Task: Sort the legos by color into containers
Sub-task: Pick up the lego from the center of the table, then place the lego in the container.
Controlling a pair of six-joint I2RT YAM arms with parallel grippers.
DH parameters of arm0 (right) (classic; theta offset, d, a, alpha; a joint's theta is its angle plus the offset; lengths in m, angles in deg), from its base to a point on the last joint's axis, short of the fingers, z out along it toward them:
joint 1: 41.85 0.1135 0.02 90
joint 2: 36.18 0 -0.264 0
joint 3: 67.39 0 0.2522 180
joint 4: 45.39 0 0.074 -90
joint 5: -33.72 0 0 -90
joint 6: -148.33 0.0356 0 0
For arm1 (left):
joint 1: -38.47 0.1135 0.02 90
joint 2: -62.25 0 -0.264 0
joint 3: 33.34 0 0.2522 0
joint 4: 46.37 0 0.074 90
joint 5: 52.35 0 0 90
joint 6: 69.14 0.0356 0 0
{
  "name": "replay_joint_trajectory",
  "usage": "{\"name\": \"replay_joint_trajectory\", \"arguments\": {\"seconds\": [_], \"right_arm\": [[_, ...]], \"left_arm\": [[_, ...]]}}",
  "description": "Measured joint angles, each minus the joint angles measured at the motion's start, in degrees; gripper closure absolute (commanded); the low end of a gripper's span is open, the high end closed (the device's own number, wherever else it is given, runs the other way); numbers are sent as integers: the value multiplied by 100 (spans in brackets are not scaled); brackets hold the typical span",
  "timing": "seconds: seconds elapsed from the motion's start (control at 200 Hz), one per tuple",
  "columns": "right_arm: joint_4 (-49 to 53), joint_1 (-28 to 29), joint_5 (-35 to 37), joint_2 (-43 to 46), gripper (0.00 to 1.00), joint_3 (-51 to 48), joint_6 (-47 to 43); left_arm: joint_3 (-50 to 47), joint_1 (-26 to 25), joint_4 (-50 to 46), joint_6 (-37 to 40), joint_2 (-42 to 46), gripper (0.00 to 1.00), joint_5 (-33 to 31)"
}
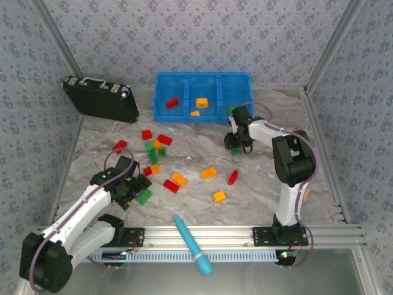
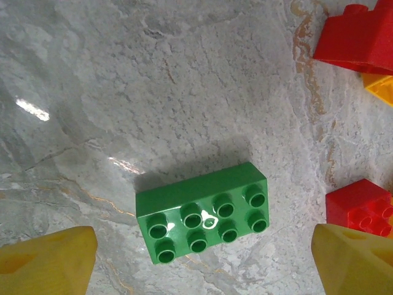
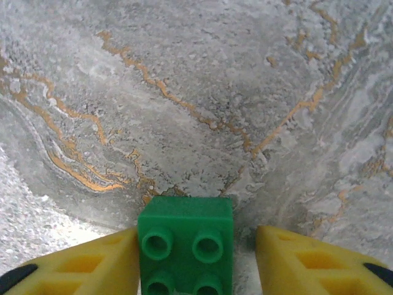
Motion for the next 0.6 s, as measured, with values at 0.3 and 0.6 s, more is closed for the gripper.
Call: {"name": "replay_joint_trajectory", "arguments": {"seconds": [0.3, 0.6], "right_arm": [[599, 72, 208, 4, 67, 461, -79], [1091, -153, 229, 192, 68, 1943, -203]], "left_arm": [[-140, 0, 157, -2, -90, 9, 22], [-358, 0, 271, 0, -142, 9, 22]]}}
